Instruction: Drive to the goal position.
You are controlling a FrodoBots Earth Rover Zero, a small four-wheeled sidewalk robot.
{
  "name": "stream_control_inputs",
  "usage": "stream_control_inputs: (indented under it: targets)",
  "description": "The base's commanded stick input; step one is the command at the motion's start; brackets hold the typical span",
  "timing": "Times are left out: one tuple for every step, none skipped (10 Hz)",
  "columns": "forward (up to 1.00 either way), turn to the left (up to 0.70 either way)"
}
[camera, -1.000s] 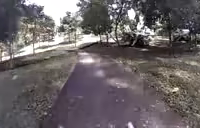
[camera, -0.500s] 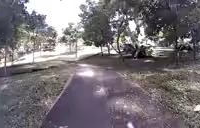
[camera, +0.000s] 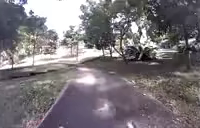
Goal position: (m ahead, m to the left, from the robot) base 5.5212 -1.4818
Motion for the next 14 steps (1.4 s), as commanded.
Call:
stream_control_inputs:
  targets:
    - [1.0, 0.0]
    - [1.0, 0.0]
    - [1.0, 0.0]
    - [1.0, 0.0]
    - [1.0, 0.0]
    - [1.0, 0.0]
    - [1.0, 0.0]
    - [1.0, 0.0]
    - [1.0, 0.0]
    - [1.0, 0.0]
    - [1.0, 0.0]
    - [1.0, 0.0]
    - [1.0, 0.0]
    - [1.0, 0.0]
